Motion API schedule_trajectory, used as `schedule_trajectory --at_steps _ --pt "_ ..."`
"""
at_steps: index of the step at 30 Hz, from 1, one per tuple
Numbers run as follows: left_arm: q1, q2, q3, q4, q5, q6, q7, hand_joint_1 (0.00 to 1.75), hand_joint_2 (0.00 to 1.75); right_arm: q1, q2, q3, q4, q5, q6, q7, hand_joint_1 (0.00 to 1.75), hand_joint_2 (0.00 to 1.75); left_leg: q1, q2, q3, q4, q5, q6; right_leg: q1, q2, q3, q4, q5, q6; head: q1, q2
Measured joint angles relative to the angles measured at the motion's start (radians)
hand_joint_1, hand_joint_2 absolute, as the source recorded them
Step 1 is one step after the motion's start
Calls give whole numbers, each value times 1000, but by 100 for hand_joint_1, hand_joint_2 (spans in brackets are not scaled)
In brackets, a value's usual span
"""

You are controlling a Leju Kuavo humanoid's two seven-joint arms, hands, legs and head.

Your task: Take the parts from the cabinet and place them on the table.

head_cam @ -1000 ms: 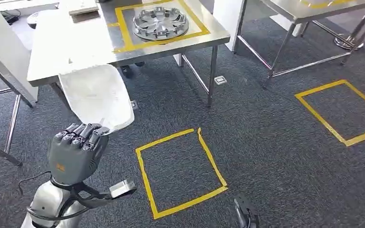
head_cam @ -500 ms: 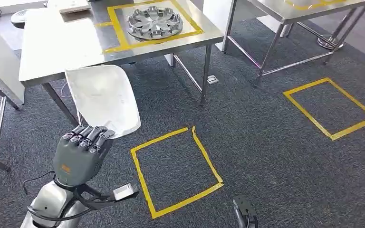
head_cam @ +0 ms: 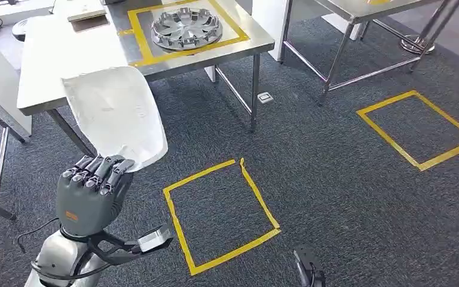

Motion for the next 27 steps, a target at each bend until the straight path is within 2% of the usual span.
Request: schedule_trajectory --at_steps 3,5,6,7,8,10,11,12,13,14,16,17,18,21,22,23,24,26,27 --pt "-1 0 0 0 2 8 0 175 175 0 0 0 0 0 0 -2 0 0 -2 0 -2 5 -4 6 -2 0 0 1 1 2 0 0" --pt "-1 0 3 0 7 16 2 175 175 0 0 0 0 4 0 -6 0 0 -5 0 -4 3 -6 11 -5 -1 2 -4 2 7 0 0" --pt "-1 0 4 -2 7 19 4 175 175 -1 0 0 0 7 0 -9 0 0 0 0 3 -11 -1 15 0 -1 5 -8 1 12 0 0" --pt "3 -3 5 -5 7 23 4 175 175 0 -2 0 0 8 0 -14 0 0 10 3 16 -27 8 14 -5 1 3 2 -3 13 0 0" --pt "2 -5 7 -5 7 28 6 175 175 0 -2 0 0 8 0 -18 0 0 11 3 21 -34 9 20 -1 2 -13 35 -25 17 3 0" --pt "5 -8 10 -5 7 35 7 175 175 0 0 0 0 11 0 -18 0 0 13 5 22 -33 9 23 -5 2 -90 187 -96 25 7 0" --pt "9 -8 10 -4 7 35 7 175 175 2 -1 0 0 11 0 -17 0 0 13 5 22 -32 7 23 -9 2 -128 256 -117 30 6 0" --pt "14 -8 11 -2 8 37 7 175 175 3 -2 0 0 11 0 -17 0 0 14 5 22 -30 4 21 -11 2 -155 295 -119 34 7 0" --pt "18 -8 11 0 8 41 7 175 175 4 -2 0 0 11 0 -16 0 0 17 5 23 -26 0 16 -15 2 -154 278 -94 38 7 0" --pt "19 -8 12 1 8 44 7 175 175 4 -2 0 0 11 0 -17 0 0 21 5 24 -21 -5 11 -19 2 -130 222 -54 42 7 0" --pt "19 -8 13 0 9 45 8 175 175 3 -2 0 0 11 0 -17 0 0 31 4 27 0 -25 -6 -30 -10 -40 38 35 55 7 0" --pt "19 -8 15 1 9 46 8 175 175 2 -1 0 0 11 0 -17 0 0 28 4 23 6 -33 -15 -25 -12 -34 28 4 53 7 0" --pt "19 -8 18 0 9 47 8 175 175 1 2 0 0 11 0 -18 0 0 21 4 19 17 -42 -23 -22 -5 -28 20 5 30 10 0" --pt "20 -7 19 1 9 52 8 175 175 3 2 0 0 14 0 -18 0 0 25 7 33 5 -49 -41 -18 1 -27 25 -9 4 10 0" --pt "20 -6 21 0 9 53 8 175 175 3 2 0 0 14 0 -18 0 0 27 9 32 23 -69 -46 -23 3 -15 21 -10 -4 11 0" --pt "21 -6 21 0 10 54 7 175 175 2 2 0 0 15 0 -19 0 0 27 1 23 51 -75 -48 -22 5 -9 21 -15 -11 6 0" --pt "21 -6 24 1 10 57 8 175 175 0 2 0 0 15 0 -18 0 0 27 -10 -17 129 -104 -50 -22 5 0 21 -22 -19 2 0" --pt "25 -4 27 2 10 59 8 175 175 -1 2 0 0 15 1 -18 0 0 27 -16 -114 284 -155 -51 -16 7 12 21 -34 -26 2 0" --pt "31 -3 27 5 10 59 8 175 175 0 2 0 0 15 1 -18 0 0 26 -16 -152 331 -158 -51 -14 11 19 22 -42 -27 2 0"
